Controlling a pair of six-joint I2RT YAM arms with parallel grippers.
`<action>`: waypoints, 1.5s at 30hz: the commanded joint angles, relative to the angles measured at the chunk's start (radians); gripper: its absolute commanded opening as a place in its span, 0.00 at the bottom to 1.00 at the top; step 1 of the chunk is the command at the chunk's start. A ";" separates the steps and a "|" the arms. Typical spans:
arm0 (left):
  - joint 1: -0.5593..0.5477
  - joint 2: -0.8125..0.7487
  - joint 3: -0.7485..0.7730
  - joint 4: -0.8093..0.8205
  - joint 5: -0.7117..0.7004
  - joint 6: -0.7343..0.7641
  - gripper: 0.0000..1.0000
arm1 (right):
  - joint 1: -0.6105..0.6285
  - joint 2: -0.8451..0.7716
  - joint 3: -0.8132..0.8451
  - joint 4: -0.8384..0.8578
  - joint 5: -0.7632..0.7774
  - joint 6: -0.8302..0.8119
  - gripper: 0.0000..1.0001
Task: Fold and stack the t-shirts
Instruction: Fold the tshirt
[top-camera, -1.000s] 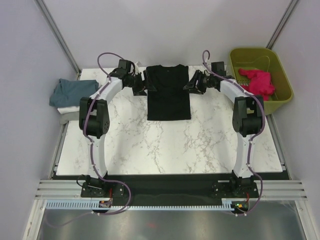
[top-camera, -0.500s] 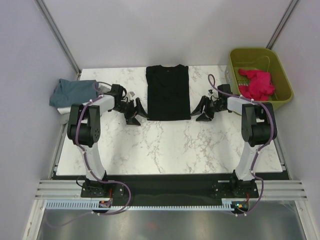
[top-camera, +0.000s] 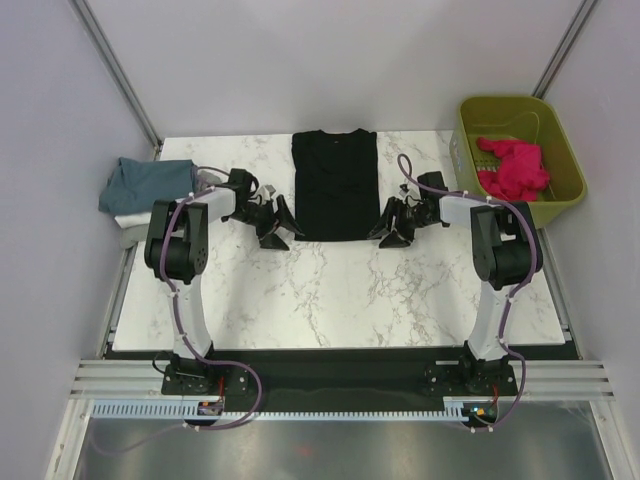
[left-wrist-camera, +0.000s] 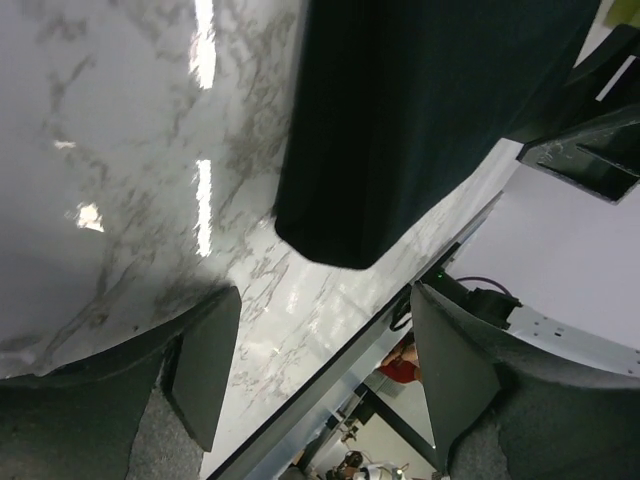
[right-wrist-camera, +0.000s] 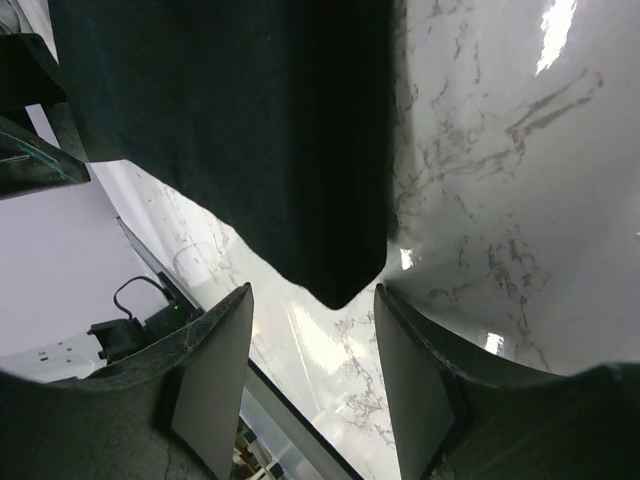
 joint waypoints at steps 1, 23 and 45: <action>-0.018 0.057 0.038 0.133 -0.022 -0.101 0.77 | 0.001 0.027 0.035 0.031 0.030 -0.009 0.60; -0.044 0.114 0.085 0.165 -0.068 -0.127 0.19 | -0.011 0.051 0.049 0.032 0.059 -0.057 0.31; -0.053 -0.465 -0.280 0.082 -0.004 -0.101 0.02 | -0.014 -0.492 -0.336 0.040 -0.004 0.052 0.00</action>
